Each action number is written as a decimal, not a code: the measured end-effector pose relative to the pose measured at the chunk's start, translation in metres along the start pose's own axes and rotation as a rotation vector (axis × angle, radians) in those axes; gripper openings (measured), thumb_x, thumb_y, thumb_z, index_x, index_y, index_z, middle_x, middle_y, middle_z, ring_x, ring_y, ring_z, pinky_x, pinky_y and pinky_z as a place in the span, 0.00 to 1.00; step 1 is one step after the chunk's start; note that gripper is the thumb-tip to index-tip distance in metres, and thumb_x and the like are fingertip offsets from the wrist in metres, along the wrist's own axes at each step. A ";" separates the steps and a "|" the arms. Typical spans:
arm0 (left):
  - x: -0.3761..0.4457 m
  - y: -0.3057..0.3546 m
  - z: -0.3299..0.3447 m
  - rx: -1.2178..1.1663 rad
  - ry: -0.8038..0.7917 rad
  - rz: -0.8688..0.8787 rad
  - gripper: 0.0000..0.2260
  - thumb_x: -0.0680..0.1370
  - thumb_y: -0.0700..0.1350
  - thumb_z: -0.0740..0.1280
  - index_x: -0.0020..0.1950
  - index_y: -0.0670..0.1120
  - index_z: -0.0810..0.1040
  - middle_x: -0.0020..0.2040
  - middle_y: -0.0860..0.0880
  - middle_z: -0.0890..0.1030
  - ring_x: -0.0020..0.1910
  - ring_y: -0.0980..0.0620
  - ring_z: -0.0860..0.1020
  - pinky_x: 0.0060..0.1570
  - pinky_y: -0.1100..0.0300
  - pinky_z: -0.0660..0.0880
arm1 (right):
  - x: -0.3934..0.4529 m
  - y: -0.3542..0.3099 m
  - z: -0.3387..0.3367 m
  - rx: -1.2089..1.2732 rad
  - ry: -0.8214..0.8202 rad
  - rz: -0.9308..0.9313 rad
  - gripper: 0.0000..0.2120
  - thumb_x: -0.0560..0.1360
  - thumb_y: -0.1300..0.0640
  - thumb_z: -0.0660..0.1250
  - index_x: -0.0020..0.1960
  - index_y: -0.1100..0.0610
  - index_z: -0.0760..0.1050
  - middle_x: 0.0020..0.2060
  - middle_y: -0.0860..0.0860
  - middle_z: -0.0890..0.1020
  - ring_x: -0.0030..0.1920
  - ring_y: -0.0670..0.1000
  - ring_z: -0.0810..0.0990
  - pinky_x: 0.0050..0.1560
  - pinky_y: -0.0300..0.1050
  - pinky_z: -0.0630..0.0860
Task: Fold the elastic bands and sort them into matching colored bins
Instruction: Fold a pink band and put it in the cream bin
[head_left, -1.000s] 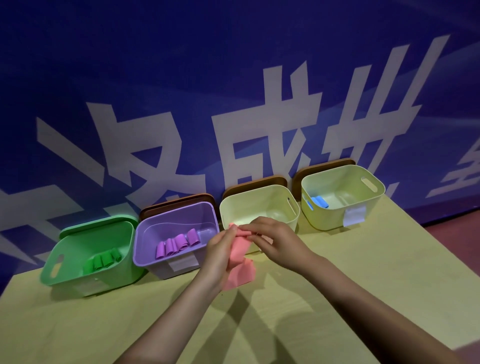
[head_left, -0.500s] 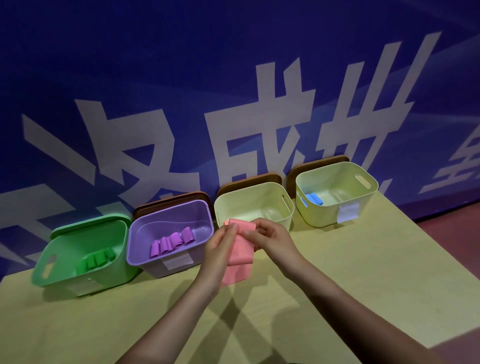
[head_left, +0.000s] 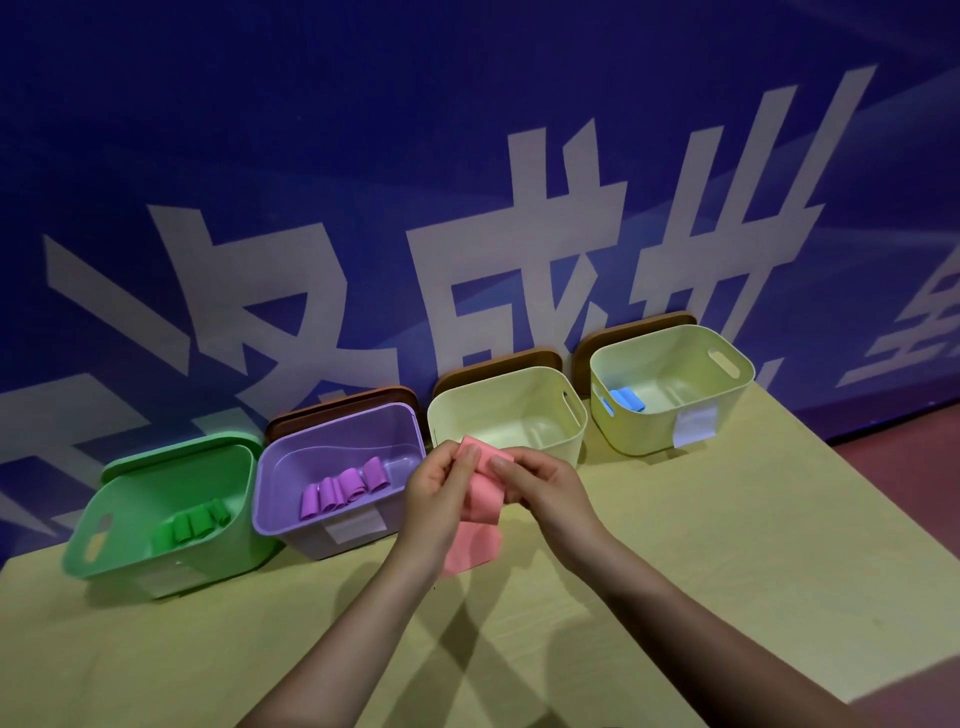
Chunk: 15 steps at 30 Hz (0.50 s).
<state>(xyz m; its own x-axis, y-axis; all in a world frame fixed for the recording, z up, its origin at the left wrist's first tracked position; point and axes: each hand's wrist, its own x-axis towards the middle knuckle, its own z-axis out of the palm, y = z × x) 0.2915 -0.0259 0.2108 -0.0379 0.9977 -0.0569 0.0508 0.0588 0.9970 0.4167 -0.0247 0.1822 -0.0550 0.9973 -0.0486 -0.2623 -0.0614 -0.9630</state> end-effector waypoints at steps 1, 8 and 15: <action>-0.001 0.001 0.001 -0.032 0.002 -0.014 0.08 0.80 0.44 0.63 0.45 0.43 0.78 0.42 0.43 0.79 0.42 0.49 0.77 0.37 0.62 0.75 | 0.001 -0.001 0.000 -0.022 0.012 -0.010 0.07 0.76 0.62 0.67 0.49 0.64 0.81 0.36 0.52 0.82 0.38 0.48 0.79 0.40 0.41 0.75; -0.003 -0.004 0.006 -0.224 -0.020 -0.249 0.15 0.75 0.55 0.65 0.54 0.47 0.81 0.46 0.44 0.84 0.45 0.49 0.82 0.44 0.55 0.79 | 0.006 -0.009 0.003 -0.060 0.077 -0.031 0.05 0.76 0.63 0.66 0.45 0.59 0.80 0.31 0.47 0.80 0.33 0.44 0.76 0.36 0.36 0.73; 0.000 -0.006 -0.001 -0.039 0.005 -0.204 0.11 0.79 0.49 0.65 0.50 0.42 0.81 0.41 0.43 0.80 0.38 0.49 0.76 0.34 0.62 0.72 | 0.007 -0.010 -0.001 -0.163 0.064 -0.093 0.05 0.76 0.63 0.68 0.49 0.61 0.81 0.38 0.51 0.82 0.37 0.41 0.79 0.37 0.35 0.74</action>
<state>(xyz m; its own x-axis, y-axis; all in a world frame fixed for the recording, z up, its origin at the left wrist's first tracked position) 0.2907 -0.0266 0.2044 -0.0481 0.9650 -0.2577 0.0033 0.2581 0.9661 0.4196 -0.0169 0.1914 0.0249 0.9992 0.0305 -0.1040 0.0329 -0.9940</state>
